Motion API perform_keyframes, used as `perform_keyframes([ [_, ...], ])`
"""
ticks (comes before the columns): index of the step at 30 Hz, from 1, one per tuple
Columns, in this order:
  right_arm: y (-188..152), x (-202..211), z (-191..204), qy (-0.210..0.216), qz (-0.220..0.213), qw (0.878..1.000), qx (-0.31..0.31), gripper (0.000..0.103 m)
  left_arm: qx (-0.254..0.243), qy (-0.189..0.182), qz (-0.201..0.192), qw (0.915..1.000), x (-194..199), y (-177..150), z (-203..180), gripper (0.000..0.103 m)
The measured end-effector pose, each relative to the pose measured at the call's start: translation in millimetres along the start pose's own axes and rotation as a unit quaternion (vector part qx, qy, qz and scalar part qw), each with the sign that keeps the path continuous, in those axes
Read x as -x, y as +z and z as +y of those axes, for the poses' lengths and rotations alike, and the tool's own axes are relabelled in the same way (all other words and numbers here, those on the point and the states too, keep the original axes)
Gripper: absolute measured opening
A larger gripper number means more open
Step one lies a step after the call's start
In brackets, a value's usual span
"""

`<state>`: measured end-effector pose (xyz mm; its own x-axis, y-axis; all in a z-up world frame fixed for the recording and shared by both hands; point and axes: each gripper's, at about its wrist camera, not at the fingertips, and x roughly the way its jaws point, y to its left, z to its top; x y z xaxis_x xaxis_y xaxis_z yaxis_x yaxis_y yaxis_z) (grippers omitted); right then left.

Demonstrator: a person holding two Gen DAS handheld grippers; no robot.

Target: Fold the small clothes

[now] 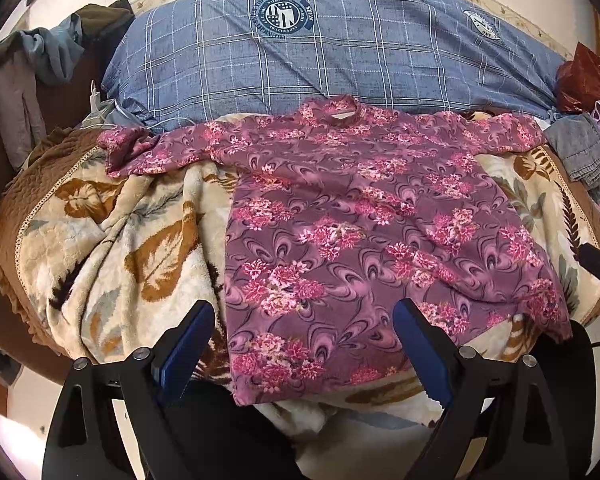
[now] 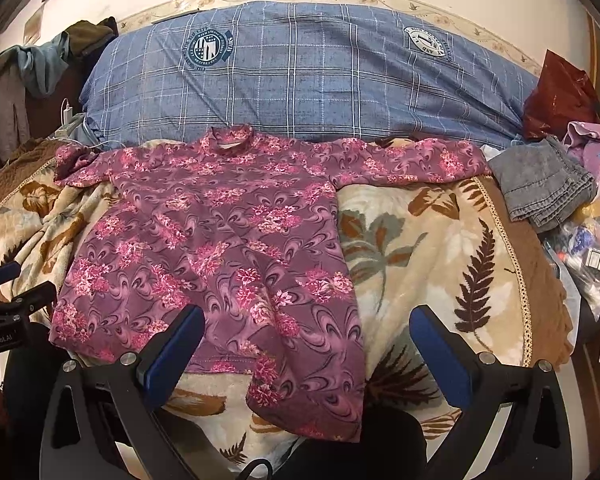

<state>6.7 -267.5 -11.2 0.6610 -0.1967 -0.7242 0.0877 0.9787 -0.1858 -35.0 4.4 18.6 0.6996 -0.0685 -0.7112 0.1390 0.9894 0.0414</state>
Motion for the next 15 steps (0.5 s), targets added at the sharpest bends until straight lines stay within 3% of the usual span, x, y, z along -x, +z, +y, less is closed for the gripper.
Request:
perform_keyframes([
  [15, 6, -4, 1, -0.004, -0.002, 1.000, 0.010, 0.103, 0.017, -0.013, 0.012, 0.9997, -14, 21, 8, 0.091],
])
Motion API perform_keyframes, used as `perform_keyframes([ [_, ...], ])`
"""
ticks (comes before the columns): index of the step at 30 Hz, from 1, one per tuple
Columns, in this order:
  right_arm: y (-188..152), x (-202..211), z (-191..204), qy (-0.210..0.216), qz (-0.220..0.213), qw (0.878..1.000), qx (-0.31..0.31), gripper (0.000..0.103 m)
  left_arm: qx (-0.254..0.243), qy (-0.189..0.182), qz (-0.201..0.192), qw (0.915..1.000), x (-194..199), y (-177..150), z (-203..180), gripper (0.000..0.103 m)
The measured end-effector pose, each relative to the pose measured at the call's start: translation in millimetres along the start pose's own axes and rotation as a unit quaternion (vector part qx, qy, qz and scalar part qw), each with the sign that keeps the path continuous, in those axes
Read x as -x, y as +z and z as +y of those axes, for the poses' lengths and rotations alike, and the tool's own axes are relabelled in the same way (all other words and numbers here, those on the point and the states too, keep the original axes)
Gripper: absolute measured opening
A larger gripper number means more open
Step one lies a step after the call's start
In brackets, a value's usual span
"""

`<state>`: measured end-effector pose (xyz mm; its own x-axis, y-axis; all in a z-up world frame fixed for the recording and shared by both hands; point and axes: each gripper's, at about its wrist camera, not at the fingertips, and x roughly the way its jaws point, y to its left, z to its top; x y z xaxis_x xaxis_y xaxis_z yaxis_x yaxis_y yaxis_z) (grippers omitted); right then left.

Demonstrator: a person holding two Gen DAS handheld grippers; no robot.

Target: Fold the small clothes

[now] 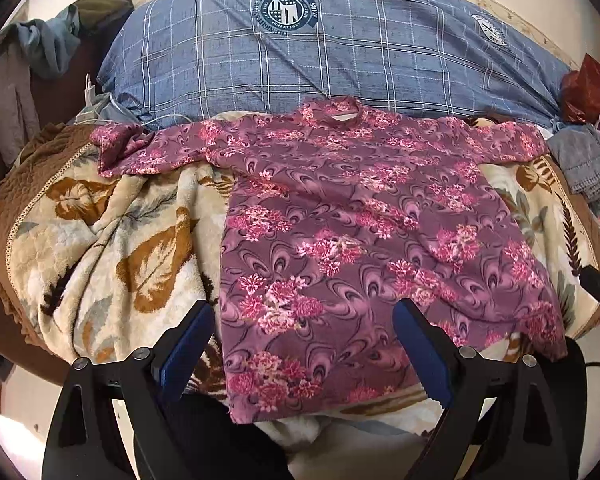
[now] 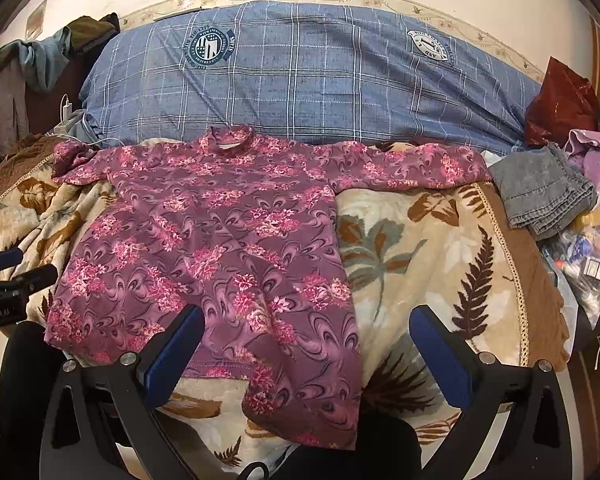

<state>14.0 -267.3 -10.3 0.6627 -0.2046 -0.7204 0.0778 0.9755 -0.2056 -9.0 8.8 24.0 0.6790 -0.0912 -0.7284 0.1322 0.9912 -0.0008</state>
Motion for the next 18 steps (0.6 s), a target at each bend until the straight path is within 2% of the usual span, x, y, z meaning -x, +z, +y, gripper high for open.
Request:
perform_keyframes([
  [13, 5, -11, -6, 0.014, 0.002, 1.000, -0.004, 0.103, 0.002, -0.002, 0.020, 0.9998, -24, 8, -2, 0.091],
  [18, 11, -24, -17, 0.031, 0.009, 0.999, -0.020, 0.103, 0.009, -0.002, 0.037, 0.9993, -38, 15, 3, 0.091],
])
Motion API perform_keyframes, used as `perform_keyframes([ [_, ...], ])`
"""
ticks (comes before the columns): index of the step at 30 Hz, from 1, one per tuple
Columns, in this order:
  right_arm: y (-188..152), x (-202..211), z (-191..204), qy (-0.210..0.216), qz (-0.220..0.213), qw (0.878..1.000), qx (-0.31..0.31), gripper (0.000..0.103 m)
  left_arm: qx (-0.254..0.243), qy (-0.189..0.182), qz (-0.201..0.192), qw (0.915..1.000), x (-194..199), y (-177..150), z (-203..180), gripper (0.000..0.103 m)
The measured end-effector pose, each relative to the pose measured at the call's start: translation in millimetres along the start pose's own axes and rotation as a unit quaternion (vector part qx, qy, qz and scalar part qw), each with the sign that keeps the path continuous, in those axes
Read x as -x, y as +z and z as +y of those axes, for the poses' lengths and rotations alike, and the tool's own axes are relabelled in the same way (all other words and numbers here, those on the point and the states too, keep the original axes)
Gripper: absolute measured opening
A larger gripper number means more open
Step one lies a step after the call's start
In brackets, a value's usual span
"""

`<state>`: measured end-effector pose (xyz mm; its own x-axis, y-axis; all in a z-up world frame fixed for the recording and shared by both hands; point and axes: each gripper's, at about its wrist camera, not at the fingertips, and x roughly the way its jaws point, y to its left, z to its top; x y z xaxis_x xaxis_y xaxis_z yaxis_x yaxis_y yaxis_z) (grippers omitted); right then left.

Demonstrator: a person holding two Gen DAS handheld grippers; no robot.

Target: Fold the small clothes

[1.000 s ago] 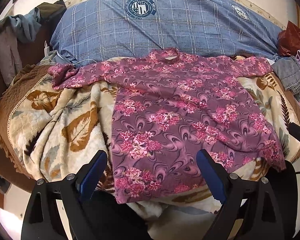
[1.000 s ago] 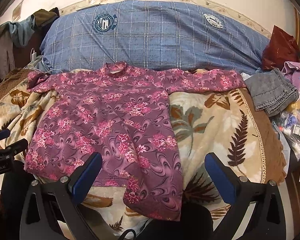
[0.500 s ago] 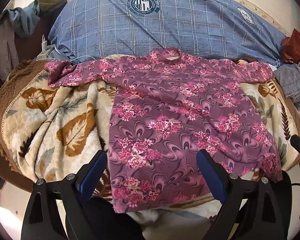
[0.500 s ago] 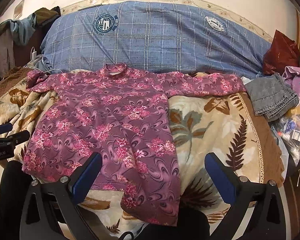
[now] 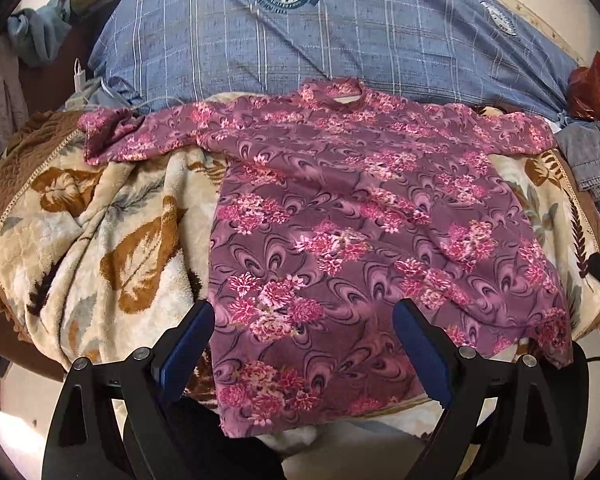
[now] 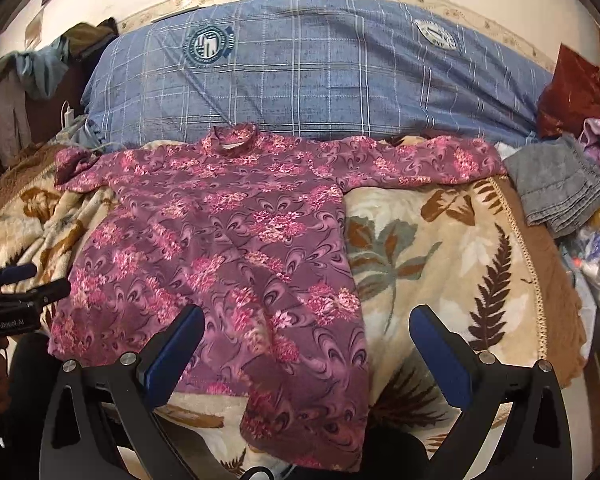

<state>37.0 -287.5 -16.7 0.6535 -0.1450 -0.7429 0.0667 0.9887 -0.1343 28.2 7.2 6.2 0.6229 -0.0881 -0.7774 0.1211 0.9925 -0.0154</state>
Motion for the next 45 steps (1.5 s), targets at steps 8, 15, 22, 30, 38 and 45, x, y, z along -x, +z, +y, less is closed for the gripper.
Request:
perform_keyframes([
  [8, 17, -35, -67, -0.016, 0.014, 0.997, -0.070, 0.102, 0.091, 0.011, 0.034, 0.9952, -28, 38, 75, 0.090],
  [15, 17, -91, -76, 0.042, 0.074, 0.990, -0.108, 0.101, 0.150, -0.005, 0.083, 0.9852, -63, 57, 116, 0.090],
  [22, 22, -128, -63, 0.066, 0.093, 0.989, -0.094, 0.098, 0.148, -0.077, 0.161, 0.9727, -126, 48, 96, 0.090],
  [30, 24, -148, -36, 0.084, 0.108, 0.990, -0.032, 0.075, 0.107, -0.102, 0.154, 0.9769, -139, 47, 66, 0.057],
  [38, 32, -140, -28, 0.096, 0.105, 0.990, 0.010, 0.011, 0.177, -0.139, 0.148, 0.9630, -124, 48, 100, 0.006],
  [45, 38, -130, -75, 0.087, 0.097, 0.990, -0.058, 0.006, 0.189, -0.094, 0.167, 0.9631, -104, 14, 137, 0.006],
])
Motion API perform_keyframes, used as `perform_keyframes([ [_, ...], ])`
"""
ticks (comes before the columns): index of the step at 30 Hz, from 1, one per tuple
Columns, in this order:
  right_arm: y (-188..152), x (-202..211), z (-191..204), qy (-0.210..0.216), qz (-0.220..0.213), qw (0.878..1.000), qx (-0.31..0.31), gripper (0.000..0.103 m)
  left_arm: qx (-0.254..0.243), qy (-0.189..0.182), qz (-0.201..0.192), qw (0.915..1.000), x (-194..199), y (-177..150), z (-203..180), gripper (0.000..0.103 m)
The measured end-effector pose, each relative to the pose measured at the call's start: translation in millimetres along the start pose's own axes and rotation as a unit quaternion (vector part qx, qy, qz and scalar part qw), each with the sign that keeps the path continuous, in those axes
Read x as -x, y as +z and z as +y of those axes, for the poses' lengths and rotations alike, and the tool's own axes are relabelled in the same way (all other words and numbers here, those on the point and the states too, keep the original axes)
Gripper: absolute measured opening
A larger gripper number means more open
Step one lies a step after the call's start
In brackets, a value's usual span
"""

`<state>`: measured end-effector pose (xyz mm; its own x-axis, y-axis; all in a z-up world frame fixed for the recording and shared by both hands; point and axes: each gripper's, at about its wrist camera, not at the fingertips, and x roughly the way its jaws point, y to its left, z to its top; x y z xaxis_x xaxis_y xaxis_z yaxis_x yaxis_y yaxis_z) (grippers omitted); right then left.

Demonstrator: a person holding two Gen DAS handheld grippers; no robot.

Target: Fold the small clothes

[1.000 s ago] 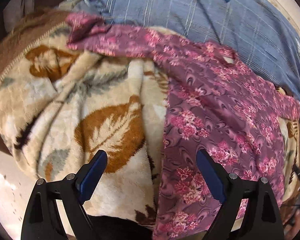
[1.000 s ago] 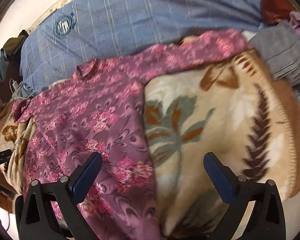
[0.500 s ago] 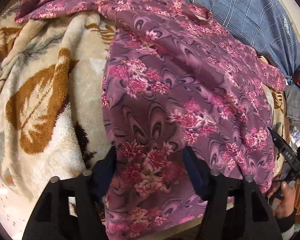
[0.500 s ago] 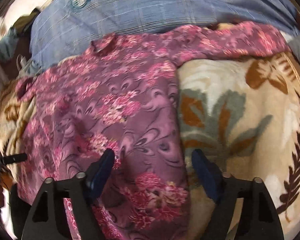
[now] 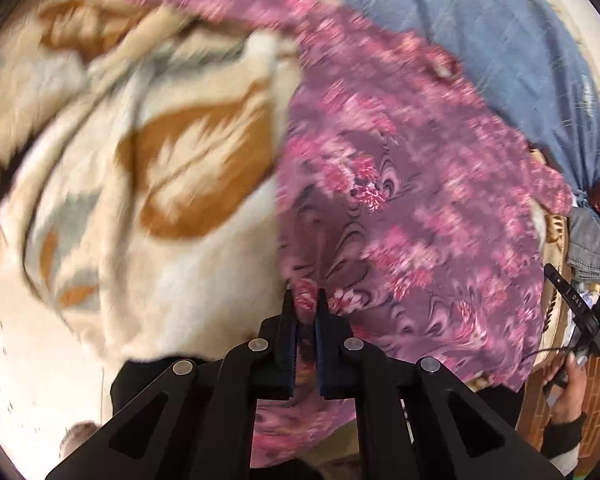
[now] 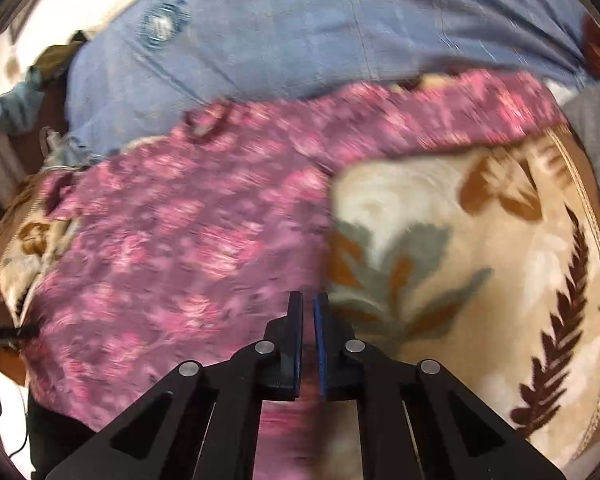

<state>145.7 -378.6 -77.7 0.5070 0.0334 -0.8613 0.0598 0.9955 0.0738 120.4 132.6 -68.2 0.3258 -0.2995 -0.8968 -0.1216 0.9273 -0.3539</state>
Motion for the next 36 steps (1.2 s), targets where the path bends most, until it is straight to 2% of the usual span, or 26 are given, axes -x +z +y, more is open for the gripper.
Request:
perform_keyframes([
  [1, -2, -6, -6, 0.000, 0.011, 1.000, -0.009, 0.007, 0.004, 0.010, 0.004, 0.9999, -3, -2, 5, 0.005],
  [3, -6, -10, -18, 0.009, 0.021, 0.999, -0.032, 0.012, -0.001, -0.003, 0.000, 1.0000, 3, -5, 10, 0.007],
  [5, -8, -4, -27, 0.041, 0.011, 0.997, -0.063, 0.016, -0.011, -0.015, -0.026, 0.9995, 22, -5, 8, 0.007],
  [6, -8, -1, -30, 0.063, 0.008, 0.995, -0.074, 0.027, -0.025, -0.018, -0.048, 0.9984, 34, -3, 3, 0.009],
  [7, -7, 1, -30, 0.077, 0.011, 0.994, -0.079, 0.036, -0.041, -0.017, -0.062, 0.9971, 40, 2, -3, 0.018],
  [8, -8, 0, -29, 0.088, 0.020, 0.993, -0.082, 0.054, -0.050, -0.013, -0.066, 0.9965, 47, -3, -5, 0.035],
  [9, -9, -1, -26, 0.088, 0.028, 0.992, -0.082, 0.063, -0.060, -0.003, -0.073, 0.9956, 52, -8, -13, 0.042],
  [10, -11, -2, -23, 0.079, 0.037, 0.993, -0.079, 0.063, -0.066, 0.002, -0.077, 0.9948, 50, -9, -18, 0.048],
  [12, -23, -3, -19, 0.072, 0.058, 0.993, -0.078, 0.063, -0.083, 0.005, -0.069, 0.9942, 44, -22, -27, 0.048],
  [15, -49, 4, -16, 0.092, 0.065, 0.990, -0.082, 0.062, -0.089, 0.011, -0.035, 0.9954, 14, -29, -35, 0.048],
  [16, -56, 7, -14, 0.095, 0.065, 0.990, -0.075, 0.054, -0.090, 0.012, -0.028, 0.9955, 6, -31, -37, 0.047],
  [17, -62, 11, -10, 0.089, 0.067, 0.992, -0.058, 0.041, -0.089, 0.017, -0.021, 0.9957, -2, -30, -39, 0.047],
  [18, -64, 13, -5, 0.080, 0.069, 0.994, -0.039, 0.003, -0.089, 0.026, -0.017, 0.9955, -9, -27, -41, 0.047],
  [19, -64, 18, -1, 0.076, 0.070, 0.994, -0.021, 0.004, -0.092, 0.033, -0.018, 0.9950, -9, -28, -42, 0.047],
  [22, -52, 48, -1, 0.044, 0.017, 0.999, 0.015, 0.004, -0.101, 0.043, -0.019, 0.9938, -15, -24, -45, 0.047],
  [25, -52, 34, -26, 0.002, 0.048, 0.999, -0.005, 0.005, -0.098, 0.066, -0.004, 0.9929, -23, -25, -39, 0.047],
  [27, -60, 23, -31, -0.019, 0.074, 0.997, -0.008, 0.011, -0.091, 0.054, 0.007, 0.9943, -20, -27, -31, 0.047],
  [29, -59, 31, -36, -0.004, 0.059, 0.998, -0.031, 0.015, -0.084, 0.024, 0.008, 0.9962, -10, -25, -27, 0.047],
  [30, -55, 37, -37, 0.011, 0.045, 0.998, -0.044, 0.021, -0.083, 0.014, 0.000, 0.9964, -3, -20, -26, 0.047],
  [32, -36, 49, -34, 0.036, 0.005, 0.998, -0.059, 0.037, -0.087, 0.008, -0.024, 0.9959, 7, -8, -32, 0.048],
  [33, -26, 49, -30, 0.044, -0.005, 0.997, -0.059, 0.048, -0.088, 0.008, -0.037, 0.9954, 11, 4, -39, 0.048],
  [34, -15, 46, -24, 0.049, -0.013, 0.997, -0.059, 0.054, -0.089, 0.006, -0.043, 0.9951, 12, 11, -45, 0.048],
  [36, 9, 34, -12, 0.061, -0.023, 0.996, -0.054, 0.054, -0.094, -0.002, -0.054, 0.9941, 9, 26, -60, 0.048],
])
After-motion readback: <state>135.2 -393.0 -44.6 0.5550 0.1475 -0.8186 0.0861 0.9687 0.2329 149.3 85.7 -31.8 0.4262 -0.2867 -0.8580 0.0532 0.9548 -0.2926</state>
